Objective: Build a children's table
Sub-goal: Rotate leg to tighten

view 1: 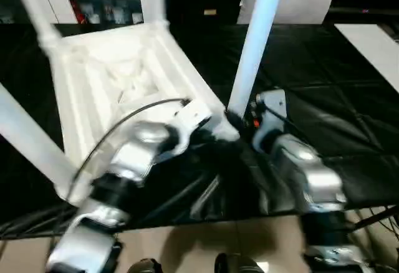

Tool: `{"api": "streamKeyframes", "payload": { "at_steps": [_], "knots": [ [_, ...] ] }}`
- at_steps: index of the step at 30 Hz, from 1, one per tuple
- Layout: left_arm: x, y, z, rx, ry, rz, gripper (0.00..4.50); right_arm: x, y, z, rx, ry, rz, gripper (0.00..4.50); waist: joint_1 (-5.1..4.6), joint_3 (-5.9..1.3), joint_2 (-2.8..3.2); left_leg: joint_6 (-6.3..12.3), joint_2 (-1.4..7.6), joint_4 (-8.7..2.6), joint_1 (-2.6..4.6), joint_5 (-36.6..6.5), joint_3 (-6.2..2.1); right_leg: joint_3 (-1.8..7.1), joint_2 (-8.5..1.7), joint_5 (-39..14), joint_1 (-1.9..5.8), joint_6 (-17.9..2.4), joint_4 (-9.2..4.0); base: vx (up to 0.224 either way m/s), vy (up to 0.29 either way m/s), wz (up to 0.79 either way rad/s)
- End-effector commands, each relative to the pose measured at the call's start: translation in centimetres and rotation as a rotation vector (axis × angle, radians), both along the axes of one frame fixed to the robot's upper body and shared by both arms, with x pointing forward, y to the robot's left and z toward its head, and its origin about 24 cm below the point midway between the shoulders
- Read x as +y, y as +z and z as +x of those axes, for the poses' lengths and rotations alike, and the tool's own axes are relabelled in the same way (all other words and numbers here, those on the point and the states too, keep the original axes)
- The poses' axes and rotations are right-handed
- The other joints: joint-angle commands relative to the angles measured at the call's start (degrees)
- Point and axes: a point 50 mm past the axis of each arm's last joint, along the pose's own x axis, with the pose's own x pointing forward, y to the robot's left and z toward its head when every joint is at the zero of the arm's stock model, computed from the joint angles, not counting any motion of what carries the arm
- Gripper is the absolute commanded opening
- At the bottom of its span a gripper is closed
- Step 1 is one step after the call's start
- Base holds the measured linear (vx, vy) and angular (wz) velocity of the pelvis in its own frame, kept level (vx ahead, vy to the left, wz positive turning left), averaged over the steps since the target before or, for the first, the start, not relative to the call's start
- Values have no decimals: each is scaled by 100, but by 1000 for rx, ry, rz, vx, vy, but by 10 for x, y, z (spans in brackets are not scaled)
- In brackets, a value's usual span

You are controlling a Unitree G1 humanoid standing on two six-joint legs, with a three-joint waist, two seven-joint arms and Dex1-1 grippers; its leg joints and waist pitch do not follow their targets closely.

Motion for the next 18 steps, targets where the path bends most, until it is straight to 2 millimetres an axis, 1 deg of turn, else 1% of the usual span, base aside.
{"api": "streamKeyframes", "payload": {
  "at_steps": [1, 2, 3, 4, 5, 6, 7, 8, 9, 10, 12, 13, 14, 15, 16, 17, 18],
  "knots": [
    [-32, 14, -7, -57, -79, -124, 0, 37, -20, -13, 99, 150, 38, 268, 50, -344, -47, 473, 287, -336, -27, -243, -108, 256, -426, -431, 295, -1151, -384, 54, -15, 1],
    [-31, 13, -8, -58, -92, -119, 0, 37, -18, -13, 81, 147, 42, 274, 55, -349, -37, 604, 286, -323, -35, -51, -96, 251, -422, 10, 299, -1245, -354, 54, -15, 1],
    [-31, 12, -9, -58, -100, -116, 0, 36, -17, -13, 70, 144, 46, 286, 59, -352, -32, 657, 290, -318, -34, 2, -92, 250, -426, 163, 308, -1288, -342, 0, 0, 0],
    [-28, 9, -11, -59, -112, -93, 0, 33, -17, -14, 59, 142, 48, 297, 66, -354, -34, 750, 287, -313, -38, 105, -87, 243, -424, 382, 327, -1356, -325, 0, 0, 0],
    [-22, 5, -12, -51, -124, -71, 0, 26, -16, -14, 41, 134, 56, 297, 80, -348, -5, 805, 312, -318, -29, 68, -89, 237, -440, 368, 322, -1413, -334, 0, 0, 0],
    [-13, 1, -15, -41, -130, -40, 0, 15, -15, -13, 27, 113, 59, 306, 71, -344, -13, 816, 312, -318, -38, 36, -85, 234, -437, 337, 331, -1428, -335, 0, 0, 0],
    [-10, 0, -15, -38, -131, -33, 0, 11, -14, -12, 19, 117, 49, 314, 71, -344, 14, 814, 331, -323, -28, -51, -86, 229, -439, 199, 328, -1458, -344, 0, 0, 0],
    [-8, 0, -15, -36, -132, -31, 0, 9, -13, -12, 8, 127, 38, 326, 70, -346, 8, 799, 336, -326, -20, -84, -87, 222, -436, 138, 328, -1469, -350, 0, 0, 0],
    [-5, -1, -16, -31, -136, -28, 0, 5, -11, -12, -11, 148, 24, 343, 68, -342, 14, 774, 340, -328, -23, -105, -89, 217, -436, 77, 339, -1487, -347, 0, 0, 0],
    [-1, -3, -17, -31, -148, -19, 0, -1, -10, -13, -18, 178, 18, 343, 65, -333, 8, 775, 338, -326, -24, -132, -82, 219, -433, 39, 332, -1491, -357, 0, 0, 0],
    [7, -6, -19, -29, -190, -5, 0, -12, -8, -17, -39, 258, 6, 359, 74, -329, 5, 774, 336, -322, -40, -190, -82, 221, -445, -40, 351, -1478, -357, 0, 0, 0],
    [10, -7, -20, -26, -203, 0, 0, -15, -6, -18, -48, 286, 2, 370, 78, -328, 3, 791, 348, -320, -32, -210, -78, 224, -449, -63, 343, -1467, -364, 0, 0, 0],
    [10, -7, -20, -26, -203, 0, 0, -15, -6, -18, -48, 286, 2, 380, 91, -329, 18, 796, 354, -317, -25, -216, -73, 223, -458, -87, 330, -1483, -365, 0, 0, 0],
    [14, -8, -23, -31, -244, 9, 0, -20, -5, -21, -58, 339, -7, 387, 95, -326, 14, 791, 352, -320, -23, -233, -75, 215, -452, -135, 329, -1482, -376, 0, 0, 0],
    [15, -8, -23, -31, -248, 11, 0, -21, -5, -21, -60, 346, -10, 402, 99, -327, 11, 778, 352, -320, -29, -255, -76, 209, -455, -189, 334, -1476, -370, 0, 0, 0],
    [27, -11, -29, -17, -345, 33, 0, -36, -3, -29, -79, 492, -71, 402, 113, -333, 6, 768, 351, -317, -15, -307, -76, 199, -453, -291, 328, -1463, -382, 0, 0, 0],
    [33, -12, -34, -19, -421, 47, 0, -44, -2, -34, -78, 580, -104, 413, 137, -340, 11, 771, 357, -311, -13, -301, -88, 197, -461, -303, 346, -1440, -378, 0, 0, 0]
  ]
}}
